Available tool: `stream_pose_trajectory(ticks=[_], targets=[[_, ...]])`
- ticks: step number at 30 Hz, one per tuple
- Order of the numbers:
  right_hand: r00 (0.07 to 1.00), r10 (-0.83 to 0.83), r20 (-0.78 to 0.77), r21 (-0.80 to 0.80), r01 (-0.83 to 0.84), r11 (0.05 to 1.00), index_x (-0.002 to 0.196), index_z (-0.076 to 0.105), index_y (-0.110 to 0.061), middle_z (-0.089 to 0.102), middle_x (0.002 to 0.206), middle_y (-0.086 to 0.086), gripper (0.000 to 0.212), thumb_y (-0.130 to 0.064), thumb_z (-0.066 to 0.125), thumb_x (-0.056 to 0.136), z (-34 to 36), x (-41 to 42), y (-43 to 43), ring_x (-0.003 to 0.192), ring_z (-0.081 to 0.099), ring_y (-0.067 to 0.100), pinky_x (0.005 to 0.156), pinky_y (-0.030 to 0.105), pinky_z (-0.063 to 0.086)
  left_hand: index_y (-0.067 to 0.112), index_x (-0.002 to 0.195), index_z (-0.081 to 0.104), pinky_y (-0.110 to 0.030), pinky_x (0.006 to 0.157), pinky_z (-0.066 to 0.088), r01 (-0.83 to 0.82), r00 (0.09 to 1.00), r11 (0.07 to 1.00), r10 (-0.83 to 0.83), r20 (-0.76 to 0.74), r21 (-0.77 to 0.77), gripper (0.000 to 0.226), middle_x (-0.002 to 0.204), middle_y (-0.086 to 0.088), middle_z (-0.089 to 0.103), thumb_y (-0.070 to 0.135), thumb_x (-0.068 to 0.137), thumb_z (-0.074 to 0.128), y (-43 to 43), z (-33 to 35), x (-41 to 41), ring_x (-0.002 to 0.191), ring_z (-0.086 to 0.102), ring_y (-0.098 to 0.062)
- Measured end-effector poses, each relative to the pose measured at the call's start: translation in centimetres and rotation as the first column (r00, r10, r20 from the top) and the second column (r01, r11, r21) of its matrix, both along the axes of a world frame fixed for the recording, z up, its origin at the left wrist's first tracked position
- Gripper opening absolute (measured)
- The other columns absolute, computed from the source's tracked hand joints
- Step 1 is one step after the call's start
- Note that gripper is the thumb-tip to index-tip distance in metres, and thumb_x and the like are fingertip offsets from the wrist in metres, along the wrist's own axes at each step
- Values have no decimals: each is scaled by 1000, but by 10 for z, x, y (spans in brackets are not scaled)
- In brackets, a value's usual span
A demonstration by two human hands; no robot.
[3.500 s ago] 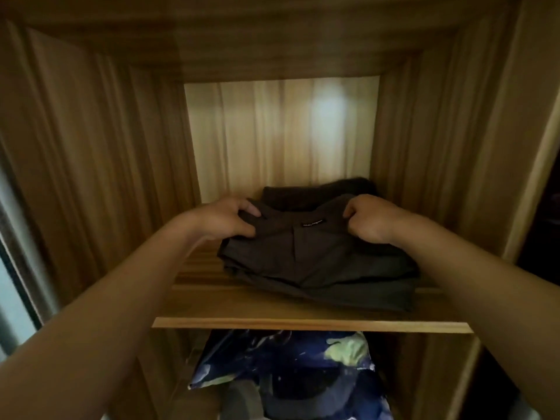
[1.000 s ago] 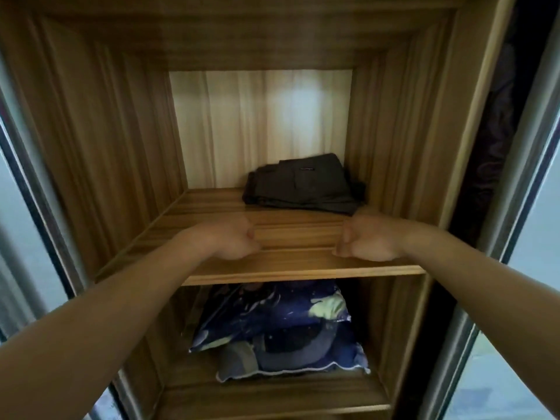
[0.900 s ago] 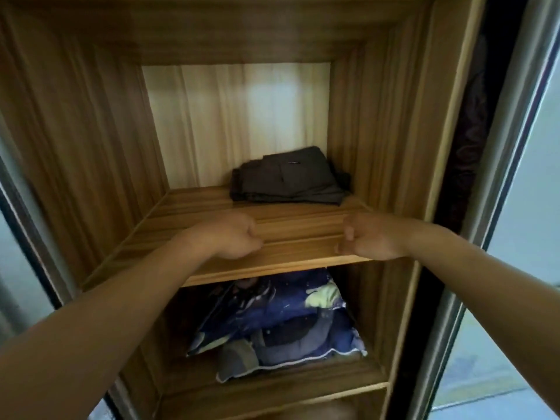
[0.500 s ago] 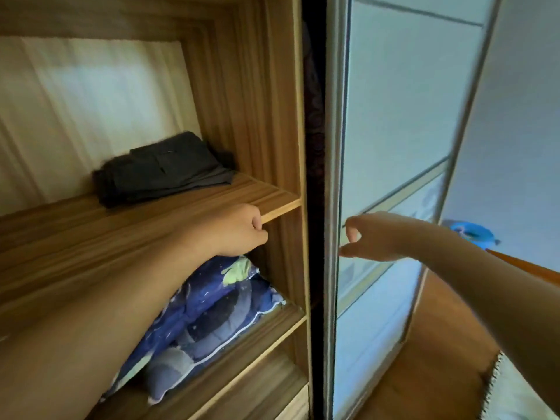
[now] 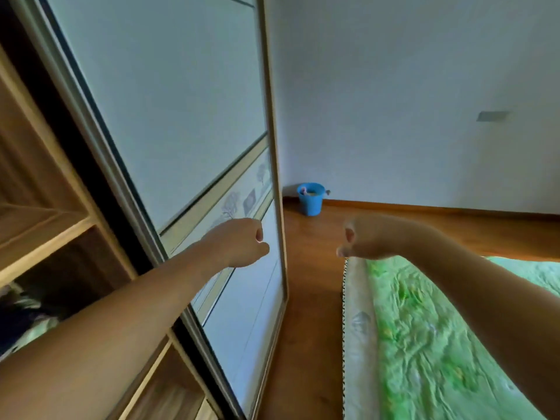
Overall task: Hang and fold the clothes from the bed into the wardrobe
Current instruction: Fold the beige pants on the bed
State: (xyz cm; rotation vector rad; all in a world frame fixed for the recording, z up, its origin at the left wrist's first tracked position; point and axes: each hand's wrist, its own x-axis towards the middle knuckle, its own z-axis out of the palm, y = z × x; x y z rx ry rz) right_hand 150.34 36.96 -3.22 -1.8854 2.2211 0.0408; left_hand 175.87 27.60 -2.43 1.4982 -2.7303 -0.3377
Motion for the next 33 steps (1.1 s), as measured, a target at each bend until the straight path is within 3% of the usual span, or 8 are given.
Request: stream_pose_trajectory(ticks=[6, 9, 13, 16, 21, 24, 29, 33], targets=[[988, -155, 10, 41, 155, 987, 84, 50, -29, 55, 87, -12, 33, -60, 63, 87, -28, -76, -32, 87, 57, 16, 82, 37, 50, 25, 103, 59, -30, 66, 46, 119, 993, 993, -119, -24, -15, 15, 97, 4, 63, 35, 92, 58, -62, -31, -103, 79, 58, -13], [979, -201, 21, 53, 199, 978, 84, 49, -30, 58, 93, -11, 33, -60, 62, 88, -37, -118, -67, 89, 57, 17, 82, 37, 49, 27, 97, 58, -33, 73, 51, 160, 987, 987, -160, 0, 5, 11, 96, 3, 63, 35, 91, 58, -107, -49, -158, 85, 60, -15], [966, -258, 10, 28, 257, 966, 114, 58, -28, 56, 109, -8, 41, -60, 60, 88, -48, -183, -127, 101, 57, 23, 86, 38, 47, 29, 97, 56, -30, 71, 48, 215, 976, 976, -216, 34, 27, 9, 98, 6, 60, 36, 91, 58, -180, -67, -237, 89, 58, -13], [954, -300, 15, 25, 300, 954, 97, 49, -33, 53, 99, -9, 28, -58, 58, 87, -53, -233, -168, 92, 51, 20, 89, 41, 52, 32, 100, 54, -29, 70, 45, 254, 966, 967, -255, 49, 36, 10, 99, 8, 60, 38, 92, 58, -230, -70, -291, 90, 58, -13], [923, -384, 28, 57, 382, 922, 98, 57, -23, 62, 94, -7, 27, -47, 57, 87, -57, -300, -215, 87, 57, 16, 82, 40, 56, 32, 106, 55, -35, 79, 55, 318, 945, 947, -321, 60, 54, 13, 98, 8, 61, 41, 96, 55, -290, -69, -371, 87, 59, -11], [907, -421, 12, 86, 419, 904, 96, 52, -26, 54, 85, -9, 24, -49, 56, 89, -60, -334, -230, 83, 56, 16, 78, 37, 54, 32, 110, 55, -34, 80, 54, 369, 924, 927, -374, 82, 71, 18, 101, 7, 61, 43, 96, 53, -313, -67, -418, 89, 59, -11], [856, -516, 12, 91, 513, 853, 122, 54, -28, 49, 95, -10, 35, -48, 55, 92, -68, -389, -246, 90, 51, 19, 80, 38, 54, 27, 115, 57, -32, 79, 51, 476, 869, 874, -485, 96, 100, 23, 111, 5, 58, 40, 96, 55, -342, -73, -503, 95, 58, -14], [807, -591, -13, 90, 590, 803, 103, 48, -32, 48, 86, -11, 21, -47, 54, 91, -76, -431, -260, 89, 54, 19, 79, 38, 54, 27, 113, 59, -41, 90, 54, 568, 809, 815, -578, 108, 113, 23, 113, 3, 60, 38, 93, 55, -369, -84, -575, 99, 59, -17]])
